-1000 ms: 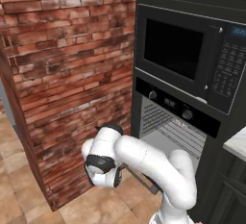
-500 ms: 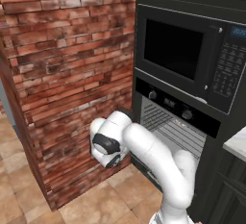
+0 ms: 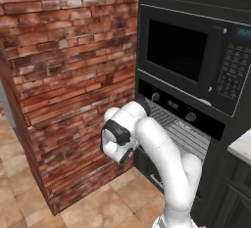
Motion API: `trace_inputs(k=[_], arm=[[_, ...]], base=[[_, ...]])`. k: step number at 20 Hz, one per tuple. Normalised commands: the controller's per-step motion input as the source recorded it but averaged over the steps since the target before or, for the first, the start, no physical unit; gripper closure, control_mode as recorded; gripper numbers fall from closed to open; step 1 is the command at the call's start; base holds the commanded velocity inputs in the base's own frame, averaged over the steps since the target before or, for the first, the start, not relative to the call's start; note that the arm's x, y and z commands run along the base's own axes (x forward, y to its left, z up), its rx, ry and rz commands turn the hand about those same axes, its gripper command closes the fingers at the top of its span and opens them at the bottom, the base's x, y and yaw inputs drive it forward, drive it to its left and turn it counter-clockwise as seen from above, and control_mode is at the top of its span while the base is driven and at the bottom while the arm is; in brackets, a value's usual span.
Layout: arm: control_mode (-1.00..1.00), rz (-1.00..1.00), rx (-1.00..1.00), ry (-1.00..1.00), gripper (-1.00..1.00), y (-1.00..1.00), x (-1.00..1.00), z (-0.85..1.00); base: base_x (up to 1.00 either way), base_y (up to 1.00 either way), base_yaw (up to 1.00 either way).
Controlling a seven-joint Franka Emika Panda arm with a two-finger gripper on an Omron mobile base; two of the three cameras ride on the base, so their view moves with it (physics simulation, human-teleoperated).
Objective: Place the fish on the rack of the oven, and slide the rack back inside. Close the oven door.
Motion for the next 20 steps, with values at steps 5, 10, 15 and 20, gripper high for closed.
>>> trace_inputs(k=[5, 10, 15, 20], arm=[[-1.00, -0.39, -1.00, -0.90, -1.00, 0.46, 0.02, -0.25], [-1.00, -0.39, -1.00, -0.91, -1.00, 0.45, 0.04, -0.27], [-1.00, -0.33, -1.00, -0.94, -1.00, 0.33, 0.15, -0.34], [-1.00, -0.25, -0.85, -0.82, -1.00, 0.01, 0.50, -0.58]], base=[[0.00, 0.00, 0.00], [0.00, 0.00, 0.00], [0.00, 0.00, 0.00], [0.00, 0.00, 0.00]])
